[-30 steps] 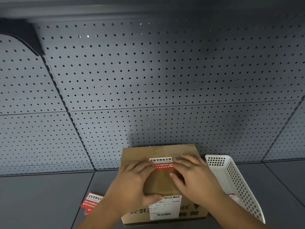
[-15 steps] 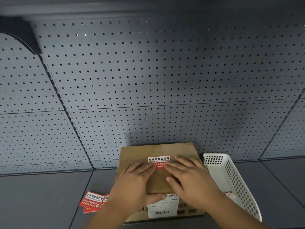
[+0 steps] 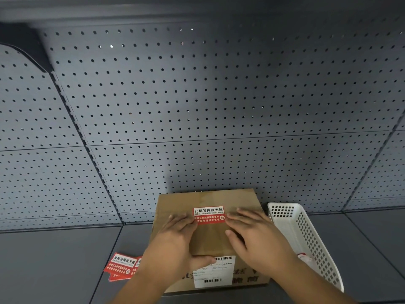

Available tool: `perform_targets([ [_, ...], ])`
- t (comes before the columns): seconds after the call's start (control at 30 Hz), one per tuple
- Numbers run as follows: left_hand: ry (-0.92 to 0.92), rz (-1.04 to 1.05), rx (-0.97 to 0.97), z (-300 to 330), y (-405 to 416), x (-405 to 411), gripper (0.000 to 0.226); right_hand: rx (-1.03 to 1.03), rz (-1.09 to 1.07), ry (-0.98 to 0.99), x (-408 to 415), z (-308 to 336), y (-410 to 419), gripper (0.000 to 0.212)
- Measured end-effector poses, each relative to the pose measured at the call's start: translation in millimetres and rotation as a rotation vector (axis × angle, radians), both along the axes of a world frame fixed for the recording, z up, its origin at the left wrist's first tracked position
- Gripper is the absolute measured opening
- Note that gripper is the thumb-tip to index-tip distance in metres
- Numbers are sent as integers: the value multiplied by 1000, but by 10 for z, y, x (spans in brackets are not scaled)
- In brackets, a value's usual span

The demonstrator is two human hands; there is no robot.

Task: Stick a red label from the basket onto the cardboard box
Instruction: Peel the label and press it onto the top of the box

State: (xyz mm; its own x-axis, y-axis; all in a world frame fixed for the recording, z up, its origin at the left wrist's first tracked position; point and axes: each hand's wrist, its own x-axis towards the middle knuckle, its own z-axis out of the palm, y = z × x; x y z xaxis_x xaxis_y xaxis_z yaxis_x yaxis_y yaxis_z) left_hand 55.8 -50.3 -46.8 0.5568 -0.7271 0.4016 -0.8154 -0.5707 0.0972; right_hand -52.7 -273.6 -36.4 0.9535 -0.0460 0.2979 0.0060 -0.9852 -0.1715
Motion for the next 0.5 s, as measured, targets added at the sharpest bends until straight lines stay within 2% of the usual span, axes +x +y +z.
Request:
perform_targets([
  [0.23,135,32,20,79,13,-28,93,9,10,20,-34,66,32,48],
  [0.5,92,59,54,72,27,-69,98,-3,14,12,-112,50,27,49],
])
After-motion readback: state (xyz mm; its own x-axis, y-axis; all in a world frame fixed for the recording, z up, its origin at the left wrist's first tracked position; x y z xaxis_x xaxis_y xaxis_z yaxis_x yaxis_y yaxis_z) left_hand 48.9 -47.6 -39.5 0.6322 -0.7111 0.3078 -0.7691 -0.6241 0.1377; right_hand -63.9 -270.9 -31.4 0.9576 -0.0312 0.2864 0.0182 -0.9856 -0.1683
